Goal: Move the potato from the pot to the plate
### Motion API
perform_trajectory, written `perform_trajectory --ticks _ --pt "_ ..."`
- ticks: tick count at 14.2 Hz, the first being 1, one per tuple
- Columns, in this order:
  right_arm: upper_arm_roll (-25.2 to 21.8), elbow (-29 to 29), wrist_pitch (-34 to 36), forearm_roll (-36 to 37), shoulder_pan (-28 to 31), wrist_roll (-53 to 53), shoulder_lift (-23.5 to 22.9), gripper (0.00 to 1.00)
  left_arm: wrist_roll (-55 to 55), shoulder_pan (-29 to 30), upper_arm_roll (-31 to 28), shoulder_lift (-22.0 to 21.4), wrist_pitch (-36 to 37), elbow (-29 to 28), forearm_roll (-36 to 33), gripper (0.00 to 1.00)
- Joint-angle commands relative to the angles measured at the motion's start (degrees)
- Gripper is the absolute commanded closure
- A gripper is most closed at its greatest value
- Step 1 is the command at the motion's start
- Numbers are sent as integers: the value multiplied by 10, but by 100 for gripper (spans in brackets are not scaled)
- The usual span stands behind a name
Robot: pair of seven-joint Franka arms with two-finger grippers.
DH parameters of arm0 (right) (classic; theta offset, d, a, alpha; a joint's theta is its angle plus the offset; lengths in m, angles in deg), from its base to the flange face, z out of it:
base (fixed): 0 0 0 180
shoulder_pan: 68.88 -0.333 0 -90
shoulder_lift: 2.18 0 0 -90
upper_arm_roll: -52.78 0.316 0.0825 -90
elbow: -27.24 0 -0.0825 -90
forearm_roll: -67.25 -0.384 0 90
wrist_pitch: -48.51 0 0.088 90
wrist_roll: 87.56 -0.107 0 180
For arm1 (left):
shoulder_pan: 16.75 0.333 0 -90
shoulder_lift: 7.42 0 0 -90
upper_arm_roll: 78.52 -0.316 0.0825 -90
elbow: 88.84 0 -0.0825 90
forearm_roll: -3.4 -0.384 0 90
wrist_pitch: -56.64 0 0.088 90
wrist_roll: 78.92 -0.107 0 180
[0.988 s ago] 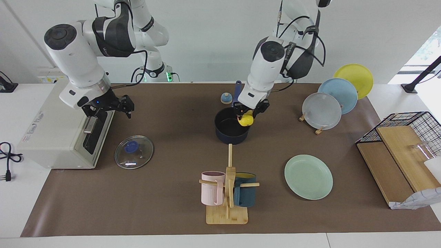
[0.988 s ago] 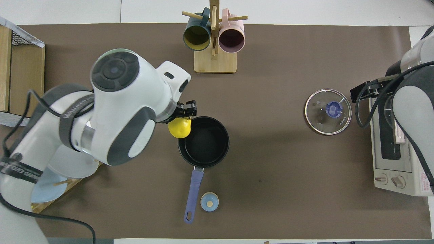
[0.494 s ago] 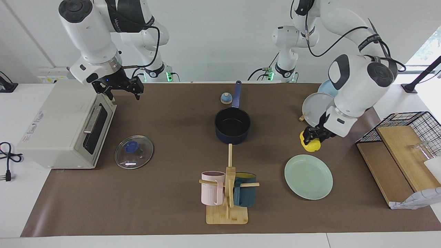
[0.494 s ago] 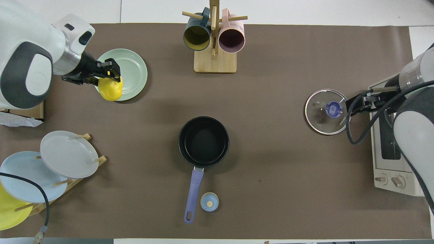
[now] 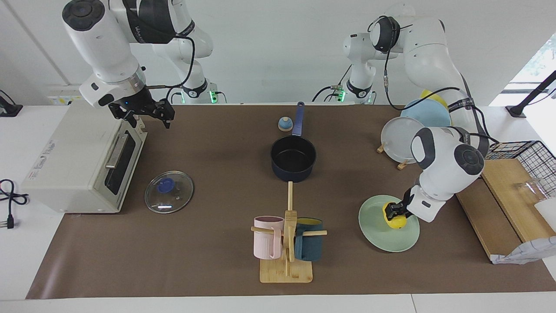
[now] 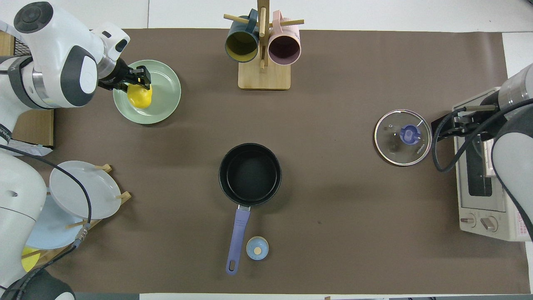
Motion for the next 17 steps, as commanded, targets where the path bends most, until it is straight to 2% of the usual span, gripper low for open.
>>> perform_trajectory --ticks 1,2,3,6,7,9,13,17 --pt "-9 15 11 -7 -5 2 14 0 -11 -5 -3 -17 -26 -36 -16 100" --pt "-9 15 6 -5 -3 2 14 0 -27 -5 -3 -18 -23 -37 -16 87" --pt "-9 14 3 -4 -4 2 13 0 -35 -6 -3 -18 -23 -36 -15 1" --pt "-9 14 -8 -2 2 2 12 0 -36 -2 -3 -27 -17 -24 -15 0" --pt "-9 14 -10 -2 3 0 11 0 -36 2 -2 -48 -15 -22 -11 0" --pt "-9 13 -14 -2 3 -1 11 0 -35 5 -6 -99 17 -24 -10 0" --pt "-10 11 -18 -5 3 -5 10 0 -31 20 -15 -211 134 -27 -15 0" --pt "-10 8 -18 -6 1 -5 13 0 -37 20 -17 -321 262 -61 -16 0"
